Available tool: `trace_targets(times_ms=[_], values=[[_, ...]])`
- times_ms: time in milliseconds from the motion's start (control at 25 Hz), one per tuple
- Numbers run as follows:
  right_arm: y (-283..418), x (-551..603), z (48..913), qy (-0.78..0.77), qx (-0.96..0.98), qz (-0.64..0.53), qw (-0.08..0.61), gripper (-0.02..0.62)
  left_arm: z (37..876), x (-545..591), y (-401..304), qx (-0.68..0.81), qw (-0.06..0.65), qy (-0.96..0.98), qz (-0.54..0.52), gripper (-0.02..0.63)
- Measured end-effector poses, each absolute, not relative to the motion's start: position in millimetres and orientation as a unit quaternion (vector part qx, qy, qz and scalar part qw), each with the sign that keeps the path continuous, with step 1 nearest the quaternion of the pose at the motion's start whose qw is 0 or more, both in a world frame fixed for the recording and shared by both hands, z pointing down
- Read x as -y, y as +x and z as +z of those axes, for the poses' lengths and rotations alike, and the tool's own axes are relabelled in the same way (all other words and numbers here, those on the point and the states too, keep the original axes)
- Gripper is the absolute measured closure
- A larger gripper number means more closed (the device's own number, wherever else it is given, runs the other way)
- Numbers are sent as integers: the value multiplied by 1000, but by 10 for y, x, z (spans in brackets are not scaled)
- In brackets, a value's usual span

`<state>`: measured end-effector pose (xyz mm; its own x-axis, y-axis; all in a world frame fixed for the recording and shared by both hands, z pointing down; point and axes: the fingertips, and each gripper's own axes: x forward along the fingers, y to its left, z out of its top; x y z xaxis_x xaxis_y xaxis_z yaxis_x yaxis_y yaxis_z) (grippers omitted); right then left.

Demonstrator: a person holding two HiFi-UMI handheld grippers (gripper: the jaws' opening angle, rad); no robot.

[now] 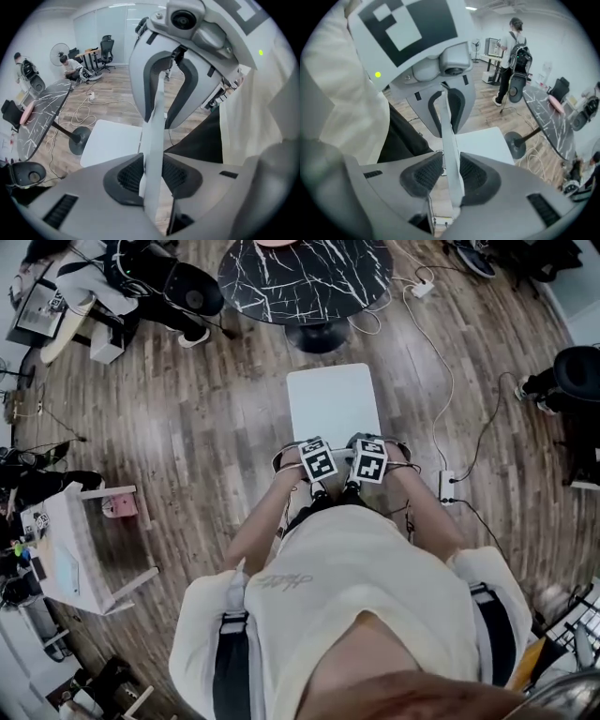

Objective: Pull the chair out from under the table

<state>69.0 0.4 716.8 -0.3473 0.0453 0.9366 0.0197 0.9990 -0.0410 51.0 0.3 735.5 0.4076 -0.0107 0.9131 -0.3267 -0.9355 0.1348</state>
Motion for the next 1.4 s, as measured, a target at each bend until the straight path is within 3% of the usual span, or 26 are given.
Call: trace_targets(times_ms=[200, 360, 560, 800, 1400], values=[[752, 191, 6845, 75, 865, 52, 493, 471, 7089, 12, 411, 149, 156, 841, 495, 486], [896, 403, 6566, 166, 883, 78, 432, 477, 6648, 242, 342, 229, 183, 866, 406, 488], [1053, 548, 6131, 253, 900, 118, 335, 546, 6122, 603, 99, 350, 226, 870, 265, 531], [1169, 613, 5568, 283, 915, 96, 270, 591, 5598, 718, -26, 382, 183, 880, 216, 586], [1210, 1086, 4478, 387, 910, 19, 149, 592, 4493, 962, -373, 467, 121, 872, 88, 589]])
